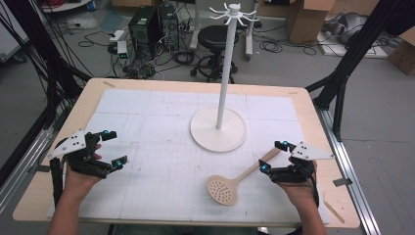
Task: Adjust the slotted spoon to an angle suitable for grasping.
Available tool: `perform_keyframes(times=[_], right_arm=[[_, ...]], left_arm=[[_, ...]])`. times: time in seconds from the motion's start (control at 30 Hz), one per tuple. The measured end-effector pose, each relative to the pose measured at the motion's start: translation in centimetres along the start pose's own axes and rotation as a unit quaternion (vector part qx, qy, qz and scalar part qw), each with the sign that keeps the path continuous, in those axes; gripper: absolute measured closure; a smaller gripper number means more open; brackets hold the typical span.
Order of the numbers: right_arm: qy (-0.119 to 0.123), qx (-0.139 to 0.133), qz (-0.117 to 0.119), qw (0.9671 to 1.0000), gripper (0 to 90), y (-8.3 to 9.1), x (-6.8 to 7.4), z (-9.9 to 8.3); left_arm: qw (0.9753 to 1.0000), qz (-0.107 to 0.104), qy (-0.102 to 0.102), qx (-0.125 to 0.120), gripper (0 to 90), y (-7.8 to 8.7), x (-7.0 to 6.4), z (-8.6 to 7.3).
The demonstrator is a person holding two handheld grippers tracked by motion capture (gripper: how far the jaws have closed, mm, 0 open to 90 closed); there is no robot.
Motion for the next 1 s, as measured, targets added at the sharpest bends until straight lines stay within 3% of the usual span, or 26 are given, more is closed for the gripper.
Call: perform_keyframes(times=[0.53, 0.7, 1.0], right_arm=[[0.023, 0.006, 0.008, 0.9997, 8.7, 0.0, 0.6, 0.8], [0.042, 0.024, 0.008, 0.9988, 8.7, 0.0, 0.6, 1.3], [0.064, 0.065, 0.025, 0.9956, 9.6, -0.6, 0.2, 1.4]], left_arm=[[0.9999, -0.004, -0.008, 0.009, 1.7, -0.2, -0.3, -0.2], [1.0000, -0.001, 0.001, 0.001, 1.7, 0.2, 0.1, 0.0], [1.0000, -0.004, -0.006, 0.005, 1.7, 0.1, 0.0, -0.1]])
Point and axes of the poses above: each handheld gripper's, and its own axes: y roughly backward along the jaws, z roughly out of its top, x roughly to its left, the point moved 9 cm from there along -y, roughly forward along the jaws, and after that the axes turned 8 degrees about y, right-handed, at the moved point
